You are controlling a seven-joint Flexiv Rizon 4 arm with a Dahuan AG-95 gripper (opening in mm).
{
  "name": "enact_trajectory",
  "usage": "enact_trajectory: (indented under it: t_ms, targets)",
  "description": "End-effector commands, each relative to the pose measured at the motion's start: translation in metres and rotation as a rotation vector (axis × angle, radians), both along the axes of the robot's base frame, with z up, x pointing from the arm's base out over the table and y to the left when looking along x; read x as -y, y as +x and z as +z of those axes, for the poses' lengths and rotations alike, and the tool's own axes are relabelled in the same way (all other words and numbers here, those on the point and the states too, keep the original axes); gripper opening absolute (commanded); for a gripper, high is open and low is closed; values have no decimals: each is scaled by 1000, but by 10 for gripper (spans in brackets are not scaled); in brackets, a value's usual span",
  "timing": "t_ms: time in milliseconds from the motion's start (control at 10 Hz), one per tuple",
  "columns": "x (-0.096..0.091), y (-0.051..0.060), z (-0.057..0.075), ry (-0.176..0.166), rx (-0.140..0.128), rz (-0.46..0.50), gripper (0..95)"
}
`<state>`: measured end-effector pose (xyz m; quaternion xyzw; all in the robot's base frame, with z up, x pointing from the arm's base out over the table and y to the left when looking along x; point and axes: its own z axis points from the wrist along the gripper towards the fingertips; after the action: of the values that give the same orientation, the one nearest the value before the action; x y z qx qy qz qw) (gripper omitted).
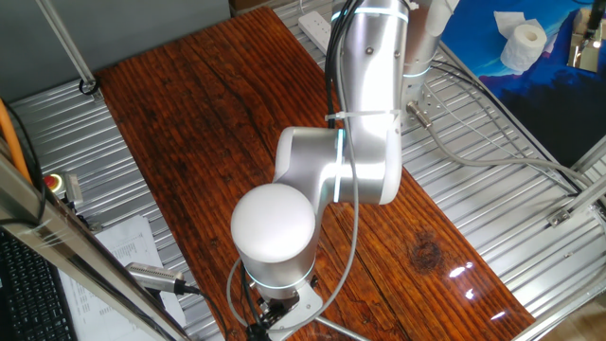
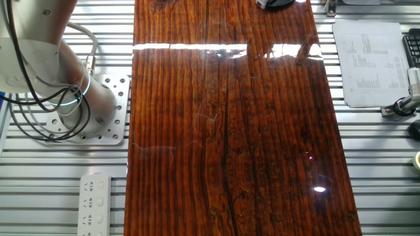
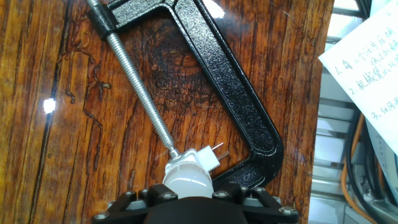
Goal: Install the light bulb by rotating it
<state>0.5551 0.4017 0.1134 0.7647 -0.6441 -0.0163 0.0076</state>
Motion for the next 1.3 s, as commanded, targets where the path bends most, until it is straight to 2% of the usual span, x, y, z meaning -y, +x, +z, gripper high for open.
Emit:
enact_trajectory:
  t_ms: [100, 900, 1000, 1300]
  targets:
    - [0, 0, 0, 0, 0, -1, 570]
    - [0, 0, 0, 0, 0, -1, 570]
    - [5, -7, -3, 2, 7, -9, 190]
    - [4, -6, -3, 2, 4, -33, 190]
